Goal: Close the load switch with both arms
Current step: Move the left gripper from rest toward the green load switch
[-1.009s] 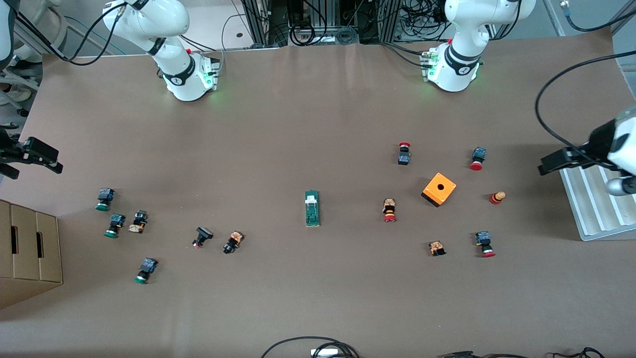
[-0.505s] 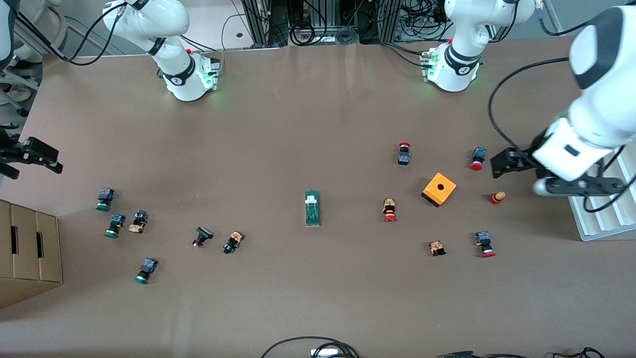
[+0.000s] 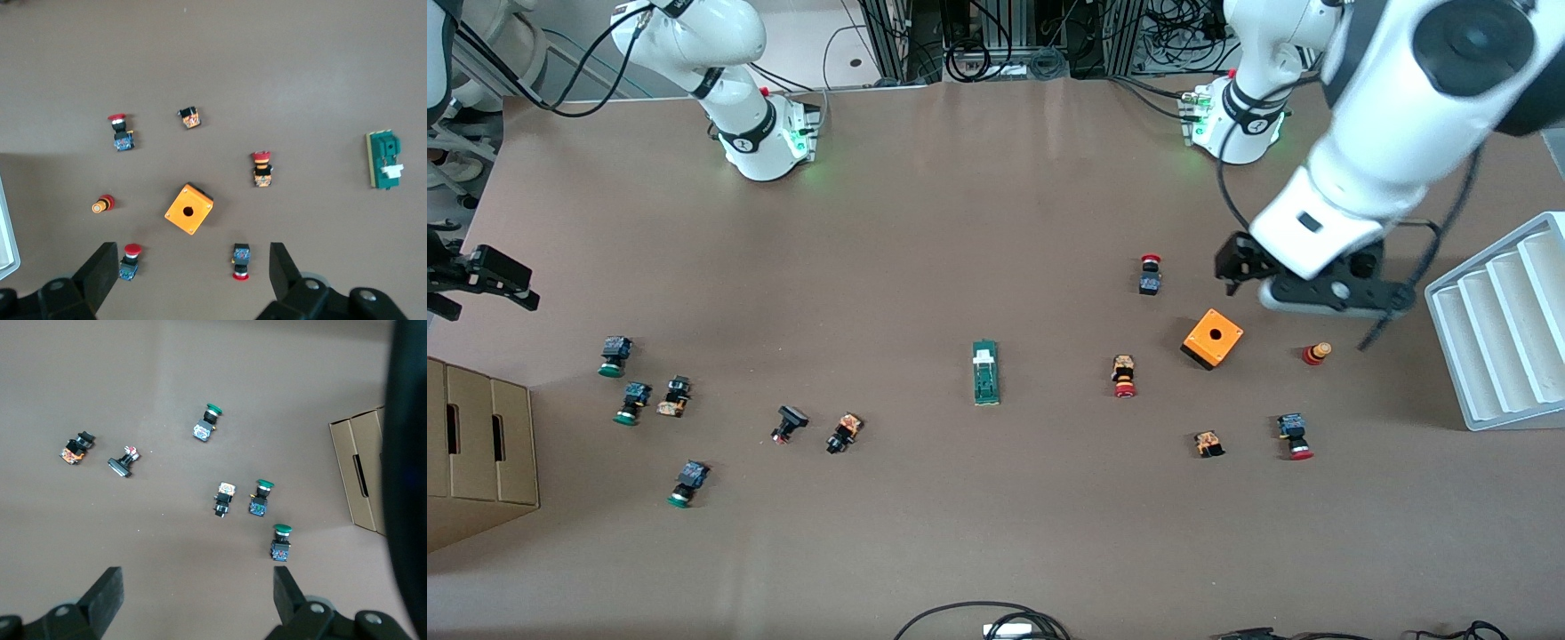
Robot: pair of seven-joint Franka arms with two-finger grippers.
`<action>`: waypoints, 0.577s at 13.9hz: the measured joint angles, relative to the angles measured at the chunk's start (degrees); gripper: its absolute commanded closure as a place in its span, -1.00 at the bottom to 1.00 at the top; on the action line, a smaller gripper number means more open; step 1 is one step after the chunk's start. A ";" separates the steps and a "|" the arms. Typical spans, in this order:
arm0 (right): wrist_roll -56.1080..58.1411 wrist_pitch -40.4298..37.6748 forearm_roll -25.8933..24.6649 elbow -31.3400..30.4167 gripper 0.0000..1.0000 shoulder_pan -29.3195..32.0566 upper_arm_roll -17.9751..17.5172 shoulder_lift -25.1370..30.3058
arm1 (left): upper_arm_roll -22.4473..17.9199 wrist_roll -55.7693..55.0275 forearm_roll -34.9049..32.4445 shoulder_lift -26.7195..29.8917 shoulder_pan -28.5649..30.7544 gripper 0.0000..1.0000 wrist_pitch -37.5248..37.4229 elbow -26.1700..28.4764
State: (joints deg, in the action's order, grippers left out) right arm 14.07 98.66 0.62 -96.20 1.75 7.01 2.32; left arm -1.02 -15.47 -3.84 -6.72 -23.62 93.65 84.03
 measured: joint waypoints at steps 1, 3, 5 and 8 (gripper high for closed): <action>0.00 0.02 0.00 0.00 -1.00 0.00 0.00 0.00 | 0.02 -1.62 -0.67 0.78 -1.57 -1.00 0.91 0.03; 0.00 0.04 0.00 0.00 -1.00 0.03 0.02 0.00 | 0.04 -5.73 -1.15 2.43 -4.41 -1.00 4.09 0.82; 0.00 0.05 0.00 0.00 -1.00 0.09 0.10 -0.02 | 0.05 -11.39 -1.72 3.64 -7.62 -1.00 8.14 3.00; 0.00 0.09 0.00 0.00 -1.00 0.26 0.27 -0.14 | 0.22 -23.43 -8.04 3.63 -14.08 -1.00 11.45 5.80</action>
State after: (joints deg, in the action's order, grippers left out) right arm 14.07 98.76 0.62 -96.20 2.01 7.28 2.17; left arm -0.79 -38.90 -11.87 -3.09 -37.70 105.11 89.84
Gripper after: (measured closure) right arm 0.000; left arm 0.000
